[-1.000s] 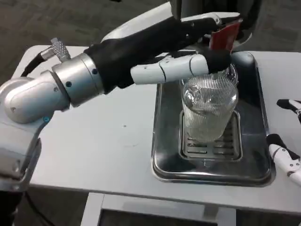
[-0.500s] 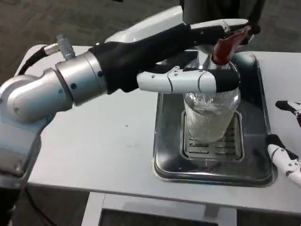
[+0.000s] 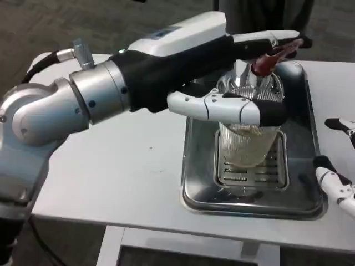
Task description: Grasp the cup under the faucet to collect the drink, then remove the cup.
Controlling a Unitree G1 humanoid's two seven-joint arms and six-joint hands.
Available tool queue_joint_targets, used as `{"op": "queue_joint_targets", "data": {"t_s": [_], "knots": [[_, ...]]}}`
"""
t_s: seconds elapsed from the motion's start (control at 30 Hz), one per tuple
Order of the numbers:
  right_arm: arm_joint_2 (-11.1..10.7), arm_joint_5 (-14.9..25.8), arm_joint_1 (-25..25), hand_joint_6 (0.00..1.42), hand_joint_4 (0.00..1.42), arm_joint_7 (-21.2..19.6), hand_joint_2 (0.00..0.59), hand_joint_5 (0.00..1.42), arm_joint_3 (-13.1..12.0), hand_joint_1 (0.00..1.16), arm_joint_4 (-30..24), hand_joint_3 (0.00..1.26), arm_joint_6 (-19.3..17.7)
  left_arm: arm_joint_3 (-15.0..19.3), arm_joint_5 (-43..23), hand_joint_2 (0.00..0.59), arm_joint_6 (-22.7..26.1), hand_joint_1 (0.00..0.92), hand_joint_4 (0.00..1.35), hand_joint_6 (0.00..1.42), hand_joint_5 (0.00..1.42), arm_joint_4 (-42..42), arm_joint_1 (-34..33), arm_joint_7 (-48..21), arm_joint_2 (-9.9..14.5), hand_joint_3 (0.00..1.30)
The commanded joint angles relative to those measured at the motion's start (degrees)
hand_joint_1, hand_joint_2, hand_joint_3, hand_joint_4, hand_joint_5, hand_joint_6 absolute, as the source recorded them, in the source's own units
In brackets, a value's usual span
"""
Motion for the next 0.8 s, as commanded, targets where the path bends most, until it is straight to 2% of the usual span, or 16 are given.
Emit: {"op": "queue_joint_targets", "data": {"t_s": [0.03,0.2,0.27,0.37,0.53,0.8], "knots": [[0.1,1.2,0.3,0.13,0.08,0.3,0.476,0.08,0.3,0.40,-0.4,0.14,1.2,-2.4,1.8,0.081,-0.6,0.000,0.06,0.19,0.18,1.0,1.1,-2.2,1.0,0.12],[0.8,5.9,0.3,0.19,0.08,-0.3,0.435,0.14,-0.9,0.40,-0.3,0.12,2.0,-2.4,2.2,0.081,-1.2,0.000,0.06,0.19,0.17,1.3,1.2,-2.2,1.1,0.12],[1.6,9.5,0.5,0.23,0.09,-1.1,0.376,0.17,-2.1,0.44,0.0,0.09,1.4,-2.3,2.1,0.081,-1.3,0.000,0.06,0.18,0.17,1.4,1.4,-2.2,1.2,0.12],[1.9,13.4,1.2,0.25,0.10,-2.8,0.327,0.20,-3.4,0.49,0.3,0.05,-0.5,-2.1,1.8,0.081,-1.2,0.000,0.06,0.18,0.17,1.5,1.5,-2.3,1.2,0.12],[2.1,18.3,3.3,0.26,0.10,-6.6,0.274,0.21,-4.3,0.55,1.6,0.03,-5.2,-1.9,1.6,0.081,-1.2,0.000,0.06,0.18,0.16,1.6,1.4,-2.3,1.3,0.12],[3.0,22.0,6.2,0.27,0.07,-13.0,0.261,0.17,-3.2,0.59,4.9,0.01,-13.6,-1.7,1.5,0.086,-1.2,0.000,0.06,0.18,0.16,1.3,1.6,-2.3,1.6,0.12]]}}
